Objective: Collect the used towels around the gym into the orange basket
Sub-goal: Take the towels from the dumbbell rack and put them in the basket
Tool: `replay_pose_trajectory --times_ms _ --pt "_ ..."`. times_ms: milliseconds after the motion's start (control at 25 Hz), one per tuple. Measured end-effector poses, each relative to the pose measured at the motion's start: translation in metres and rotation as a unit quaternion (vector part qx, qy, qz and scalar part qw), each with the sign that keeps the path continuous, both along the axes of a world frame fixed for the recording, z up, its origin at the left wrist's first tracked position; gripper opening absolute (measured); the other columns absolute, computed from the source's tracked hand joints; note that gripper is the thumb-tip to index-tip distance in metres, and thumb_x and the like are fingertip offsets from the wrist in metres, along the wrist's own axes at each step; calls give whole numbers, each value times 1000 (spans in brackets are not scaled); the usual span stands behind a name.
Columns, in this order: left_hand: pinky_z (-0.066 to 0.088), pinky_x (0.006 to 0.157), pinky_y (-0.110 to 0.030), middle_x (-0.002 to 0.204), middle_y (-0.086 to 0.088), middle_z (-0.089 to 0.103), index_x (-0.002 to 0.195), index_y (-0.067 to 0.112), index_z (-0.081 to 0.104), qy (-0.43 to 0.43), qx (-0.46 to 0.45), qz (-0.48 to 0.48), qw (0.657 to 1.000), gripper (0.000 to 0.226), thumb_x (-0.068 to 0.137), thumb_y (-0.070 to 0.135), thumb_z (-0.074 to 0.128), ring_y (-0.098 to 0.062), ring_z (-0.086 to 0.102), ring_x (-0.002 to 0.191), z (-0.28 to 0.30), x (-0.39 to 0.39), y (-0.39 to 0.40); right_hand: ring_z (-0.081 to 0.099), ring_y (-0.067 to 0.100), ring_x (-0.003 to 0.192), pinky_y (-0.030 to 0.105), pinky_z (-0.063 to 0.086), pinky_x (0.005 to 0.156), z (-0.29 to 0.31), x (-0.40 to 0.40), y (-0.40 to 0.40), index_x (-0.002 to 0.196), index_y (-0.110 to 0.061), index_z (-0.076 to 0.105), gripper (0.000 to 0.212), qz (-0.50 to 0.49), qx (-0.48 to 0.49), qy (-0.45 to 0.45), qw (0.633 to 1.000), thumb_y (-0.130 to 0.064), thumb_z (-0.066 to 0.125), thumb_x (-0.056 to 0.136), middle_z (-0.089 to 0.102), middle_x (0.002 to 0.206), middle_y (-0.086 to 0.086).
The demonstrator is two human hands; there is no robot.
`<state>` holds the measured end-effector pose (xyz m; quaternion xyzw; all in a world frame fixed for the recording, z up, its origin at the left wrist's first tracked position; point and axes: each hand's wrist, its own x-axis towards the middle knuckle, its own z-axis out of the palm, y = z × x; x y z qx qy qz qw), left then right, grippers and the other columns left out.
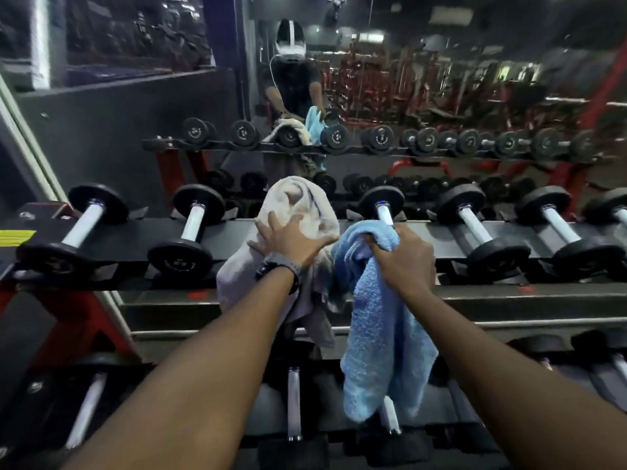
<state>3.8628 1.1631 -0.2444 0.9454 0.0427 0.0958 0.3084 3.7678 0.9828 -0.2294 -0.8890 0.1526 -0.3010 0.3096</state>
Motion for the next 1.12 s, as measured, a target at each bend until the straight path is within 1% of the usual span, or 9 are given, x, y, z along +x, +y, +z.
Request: replay_pose_trajectory --times_ms 80,160,280,400,560,800,920,1040,1120 --pt "34 104 -54 140 -6 40 122 40 56 25 32 -7 999 73 61 78 65 -37 38 129 -15 3 -4 64 35 87 34 40 67 -5 9 8 97 -22 63 38 5 12 -2 1000 -59 65 87 70 90 10" --pt "40 98 -49 130 -7 53 119 30 61 -23 25 -14 999 54 75 61 68 -36 49 120 -25 7 0 64 35 86 33 39 67 -5 12 10 96 -22 62 36 4 10 -5 1000 -57 65 88 70 89 10" --pt "48 86 -42 116 -13 64 110 18 64 -132 -80 -31 988 37 82 40 72 -38 60 109 -16 9 14 64 33 89 31 37 68 5 6 7 98 -23 64 34 -2 16 -19 1000 -56 65 89 71 92 8" --pt "50 74 -38 93 -8 69 91 17 63 -224 -178 -63 956 31 70 38 69 -33 63 87 42 -11 5 65 31 89 31 36 69 38 -11 -8 95 -23 64 33 -8 20 -55 998 -55 66 88 72 92 5" --pt "49 65 -36 70 0 66 76 16 59 -284 -192 -159 926 37 61 48 67 -26 60 70 148 -53 -33 65 34 84 31 36 68 122 -60 -58 86 -16 64 40 -64 -3 -145 987 -55 69 85 72 83 7" --pt "44 62 -32 69 -2 64 76 16 61 -310 -210 -350 858 43 59 55 60 -27 61 70 250 -162 -157 67 36 87 31 37 68 232 -225 -163 90 -16 69 34 -234 -78 -261 934 -49 73 83 75 89 10" --pt "48 64 -36 70 -5 66 73 14 61 -293 -245 -438 814 50 55 60 56 -31 64 73 269 -243 -233 68 35 89 31 39 68 252 -328 -202 90 -16 69 36 -306 -98 -267 908 -51 73 83 75 91 8" --pt "44 65 -36 72 -9 65 70 13 59 -266 -267 -513 771 49 55 60 58 -34 64 76 280 -346 -307 68 32 86 29 37 67 260 -447 -236 87 -18 68 32 -386 -113 -282 871 -50 74 83 75 89 7" --pt "47 67 -37 81 -13 70 78 14 66 -242 -272 -557 746 59 50 66 55 -35 66 81 281 -417 -355 68 33 85 29 35 65 254 -527 -256 82 -22 63 31 -448 -124 -278 841 -51 74 82 74 87 8"
